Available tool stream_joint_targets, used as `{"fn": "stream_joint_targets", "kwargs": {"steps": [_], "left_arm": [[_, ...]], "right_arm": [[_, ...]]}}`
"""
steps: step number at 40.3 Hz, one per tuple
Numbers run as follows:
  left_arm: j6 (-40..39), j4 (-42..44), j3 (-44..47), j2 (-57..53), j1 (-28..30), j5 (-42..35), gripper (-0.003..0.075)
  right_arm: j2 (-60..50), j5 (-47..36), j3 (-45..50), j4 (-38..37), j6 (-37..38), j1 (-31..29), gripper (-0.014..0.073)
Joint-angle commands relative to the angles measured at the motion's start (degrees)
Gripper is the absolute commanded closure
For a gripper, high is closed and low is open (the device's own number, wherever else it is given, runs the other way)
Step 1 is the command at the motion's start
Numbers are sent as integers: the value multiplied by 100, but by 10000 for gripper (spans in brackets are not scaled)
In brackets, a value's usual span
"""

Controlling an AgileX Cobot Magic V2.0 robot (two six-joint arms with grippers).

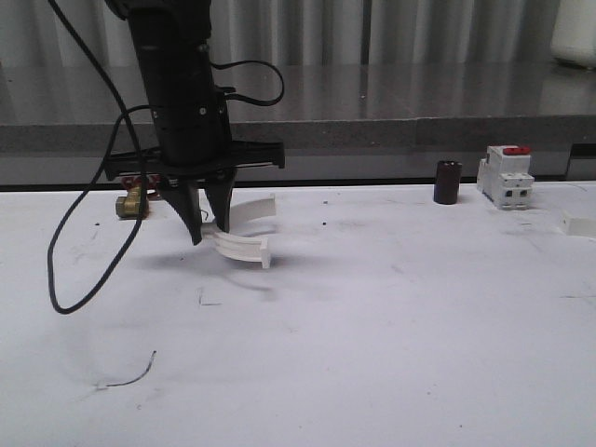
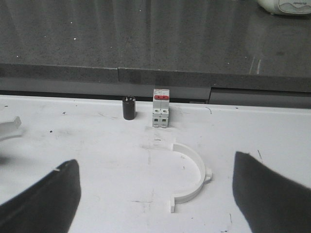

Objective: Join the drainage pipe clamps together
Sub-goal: 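Carry the white clamp half with the left gripper toward table center, then open the left gripper and lift it away from the clamp half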

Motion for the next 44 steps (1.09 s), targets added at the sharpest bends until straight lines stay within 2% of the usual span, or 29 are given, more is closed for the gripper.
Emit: {"fn": "stream_joint_targets", "kwargs": {"steps": [1, 22, 31, 39, 44], "left_arm": [[-63, -139, -178, -338, -36, -209, 633], [-63, -218, -167, -219, -200, -374, 628], [-63, -138, -167, -63, -288, -216, 478], [-63, -10, -167, -50, -350, -228, 387], [-30, -10, -264, -50, -350, -77, 291]], "right_arm": [[69, -439, -192, -17, -32, -35, -57], [69, -439, -192, -17, -32, -35, -57], [69, -439, -192, -17, -32, -35, -57], [69, -439, -192, -17, -32, -35, -57], [69, -439, -192, -17, -32, -35, -57]]}}
